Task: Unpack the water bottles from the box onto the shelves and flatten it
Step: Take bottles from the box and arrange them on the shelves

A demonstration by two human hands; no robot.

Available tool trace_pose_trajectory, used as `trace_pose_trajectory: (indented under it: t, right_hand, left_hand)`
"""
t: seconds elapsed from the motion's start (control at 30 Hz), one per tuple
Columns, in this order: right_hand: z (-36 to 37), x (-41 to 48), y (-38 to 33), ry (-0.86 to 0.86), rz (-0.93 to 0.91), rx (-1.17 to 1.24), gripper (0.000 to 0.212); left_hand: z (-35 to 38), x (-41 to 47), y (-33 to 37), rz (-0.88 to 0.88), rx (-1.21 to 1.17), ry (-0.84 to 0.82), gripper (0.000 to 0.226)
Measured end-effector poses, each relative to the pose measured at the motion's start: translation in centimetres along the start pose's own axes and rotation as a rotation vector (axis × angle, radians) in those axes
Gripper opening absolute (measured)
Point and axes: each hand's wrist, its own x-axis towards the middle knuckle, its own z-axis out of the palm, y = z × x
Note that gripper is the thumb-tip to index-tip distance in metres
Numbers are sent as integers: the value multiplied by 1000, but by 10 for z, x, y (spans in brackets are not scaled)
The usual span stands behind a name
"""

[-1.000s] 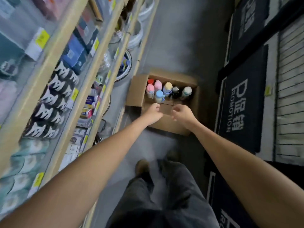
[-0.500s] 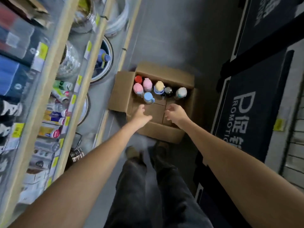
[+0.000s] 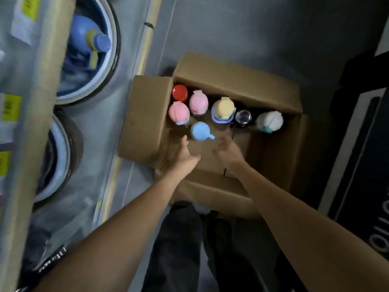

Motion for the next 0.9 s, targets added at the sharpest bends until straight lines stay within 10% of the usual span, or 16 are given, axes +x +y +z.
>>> trace_pose_trajectory:
  t: [0.3,0.77,0.9]
  right_hand:
    - [46,125,63,-3,-183,-58,80]
    - [49,90,79,-20,-197,66,19]
    - [32,33,54,-54,-219,122,34]
  left_hand:
    - [23,121,-45,142,-102,-57,81]
    - [31,91,-64,161,-148,-43,70]
    - [21,36,-51,148,-238,-12,67]
